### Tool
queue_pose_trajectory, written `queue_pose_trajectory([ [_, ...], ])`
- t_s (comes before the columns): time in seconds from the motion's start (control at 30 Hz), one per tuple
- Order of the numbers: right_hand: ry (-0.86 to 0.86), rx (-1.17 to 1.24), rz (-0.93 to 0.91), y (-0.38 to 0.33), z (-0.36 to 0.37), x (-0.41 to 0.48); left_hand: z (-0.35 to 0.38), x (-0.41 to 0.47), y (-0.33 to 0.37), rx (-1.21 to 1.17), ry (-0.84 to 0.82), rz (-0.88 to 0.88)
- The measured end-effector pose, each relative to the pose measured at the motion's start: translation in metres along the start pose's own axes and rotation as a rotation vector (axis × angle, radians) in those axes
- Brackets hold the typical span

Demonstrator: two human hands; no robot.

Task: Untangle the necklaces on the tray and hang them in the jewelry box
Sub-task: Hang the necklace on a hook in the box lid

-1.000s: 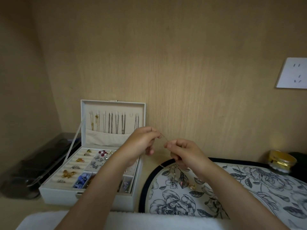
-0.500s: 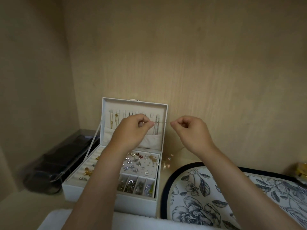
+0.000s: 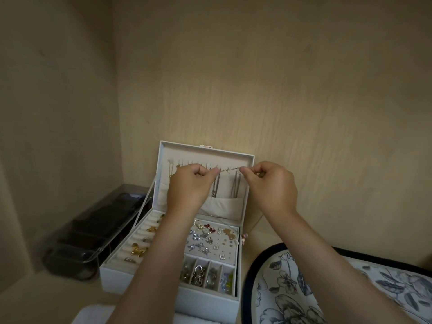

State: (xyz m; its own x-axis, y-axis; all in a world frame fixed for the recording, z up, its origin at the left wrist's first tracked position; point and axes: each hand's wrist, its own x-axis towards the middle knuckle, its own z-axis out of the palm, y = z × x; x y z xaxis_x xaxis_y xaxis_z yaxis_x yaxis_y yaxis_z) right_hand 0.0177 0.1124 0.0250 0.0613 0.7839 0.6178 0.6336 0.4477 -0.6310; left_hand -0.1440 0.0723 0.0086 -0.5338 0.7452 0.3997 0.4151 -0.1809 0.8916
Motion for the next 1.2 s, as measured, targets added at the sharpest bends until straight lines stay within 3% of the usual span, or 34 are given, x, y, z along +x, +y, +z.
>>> queue_pose_trajectory([
  [0.23,0.103,-0.159,0.075,-0.023,0.019,0.012,0.015,0.007,-0.002,0.190,0.123,0.008],
  [0.57,0.070,-0.308,0.072,-0.019,0.032,0.000,0.016,0.006,-0.002,0.381,-0.044,-0.109],
  [0.7,-0.058,-0.289,0.077,-0.011,0.028,-0.014,0.011,-0.007,-0.008,0.224,-0.161,-0.106],
  [0.87,-0.300,-0.027,0.135,-0.007,0.021,-0.031,0.004,-0.020,-0.006,-0.194,-0.372,-0.164],
  [1.07,-0.630,0.378,0.322,-0.011,0.009,-0.042,0.004,-0.024,0.000,-0.110,-0.446,-0.021],
  [1.2,-0.631,0.247,0.212,0.004,0.002,-0.039,0.008,-0.023,-0.003,-0.001,-0.421,0.011],
])
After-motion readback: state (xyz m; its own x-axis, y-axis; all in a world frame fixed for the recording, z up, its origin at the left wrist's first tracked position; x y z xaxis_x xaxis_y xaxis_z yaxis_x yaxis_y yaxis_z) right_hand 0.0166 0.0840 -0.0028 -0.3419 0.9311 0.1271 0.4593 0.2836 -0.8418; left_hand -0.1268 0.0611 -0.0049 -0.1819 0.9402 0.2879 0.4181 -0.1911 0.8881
